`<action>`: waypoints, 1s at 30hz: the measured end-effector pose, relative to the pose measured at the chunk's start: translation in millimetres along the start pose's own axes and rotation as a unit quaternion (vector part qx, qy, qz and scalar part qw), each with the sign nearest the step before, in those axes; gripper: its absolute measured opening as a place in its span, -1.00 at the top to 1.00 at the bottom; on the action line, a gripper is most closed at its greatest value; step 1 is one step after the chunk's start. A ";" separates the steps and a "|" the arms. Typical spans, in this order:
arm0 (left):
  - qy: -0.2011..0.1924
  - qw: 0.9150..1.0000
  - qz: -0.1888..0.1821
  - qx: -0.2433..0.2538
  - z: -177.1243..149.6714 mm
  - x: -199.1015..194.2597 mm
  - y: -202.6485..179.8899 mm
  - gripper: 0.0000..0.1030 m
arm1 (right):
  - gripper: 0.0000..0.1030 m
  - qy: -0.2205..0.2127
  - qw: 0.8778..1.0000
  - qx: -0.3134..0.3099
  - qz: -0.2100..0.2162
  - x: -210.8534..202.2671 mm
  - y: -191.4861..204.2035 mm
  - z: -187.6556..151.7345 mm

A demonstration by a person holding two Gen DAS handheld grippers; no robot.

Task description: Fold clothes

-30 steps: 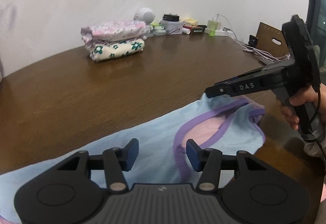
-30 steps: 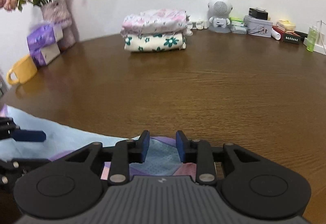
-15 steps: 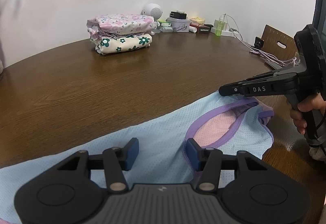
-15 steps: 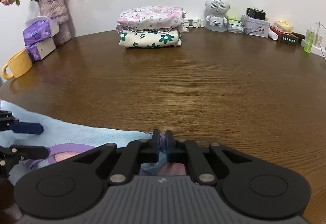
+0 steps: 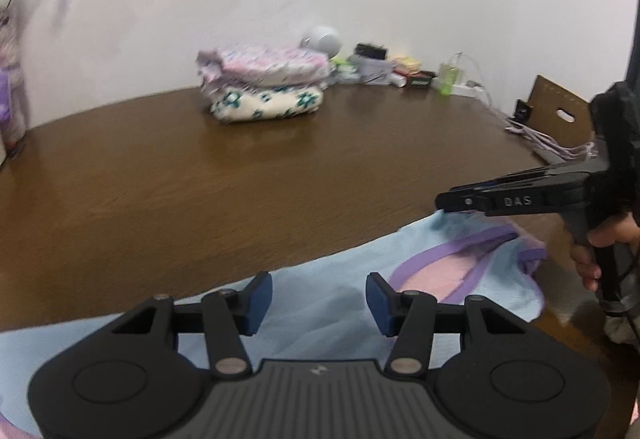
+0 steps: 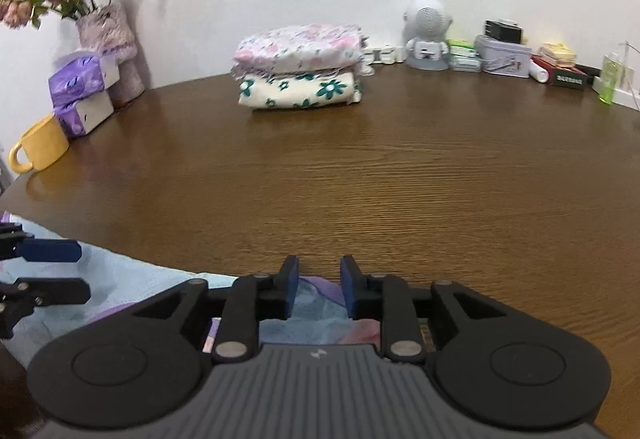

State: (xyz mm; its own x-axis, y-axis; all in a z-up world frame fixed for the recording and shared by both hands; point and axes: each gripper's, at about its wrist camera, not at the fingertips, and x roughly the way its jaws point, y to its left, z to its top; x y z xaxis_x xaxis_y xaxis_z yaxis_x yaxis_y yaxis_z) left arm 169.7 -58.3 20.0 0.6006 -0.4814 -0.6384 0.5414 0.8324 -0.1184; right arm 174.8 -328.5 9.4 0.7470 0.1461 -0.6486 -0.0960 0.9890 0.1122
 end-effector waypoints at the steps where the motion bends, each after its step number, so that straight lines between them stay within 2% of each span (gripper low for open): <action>1: 0.003 1.000 0.002 -0.003 -0.5 1.8 2.2 0.04 | 0.56 0.003 1.000 -0.004 -0.002 1.7 1.9 -0.6; 3: 0.008 1.000 0.005 -0.009 -1.6 5.3 6.5 0.04 | 0.56 0.006 1.000 -0.006 -0.006 4.7 3.2 -1.9; 6: 0.007 1.000 0.005 -0.009 -3.8 5.1 8.2 0.04 | 0.73 0.006 1.000 -0.001 -0.011 5.4 0.9 -3.3; 14: 0.004 1.000 0.016 0.003 -5.5 5.1 1.3 0.03 | 0.72 -0.006 1.000 0.009 -0.024 0.5 -1.1 -7.0; 17: -0.009 1.000 0.011 -0.002 -2.2 0.7 -0.5 0.03 | 0.71 -0.041 0.999 0.026 -0.018 -18.7 -1.3 -6.2; 19: -0.013 1.000 0.008 0.005 -0.5 -0.2 -4.5 0.02 | 0.69 -0.053 0.998 0.018 -0.031 -30.6 1.2 -8.8; 25: 0.006 1.000 0.003 0.014 -4.5 9.0 -12.2 0.02 | 0.69 -0.035 0.998 -0.007 -0.042 -33.3 7.4 -22.8; 30: 0.004 1.000 0.004 0.016 -7.0 10.2 -11.8 0.00 | 0.69 -0.015 0.998 -0.016 -0.063 -24.2 5.8 -30.3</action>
State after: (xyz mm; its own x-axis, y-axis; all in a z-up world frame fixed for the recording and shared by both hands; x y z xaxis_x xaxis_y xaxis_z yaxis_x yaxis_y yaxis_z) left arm 165.3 -71.1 9.6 0.6007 -0.4729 -0.6446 0.5551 0.8270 -0.0895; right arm 136.3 -325.6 2.9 0.7734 0.0210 -0.6335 -0.0212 0.9997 0.0073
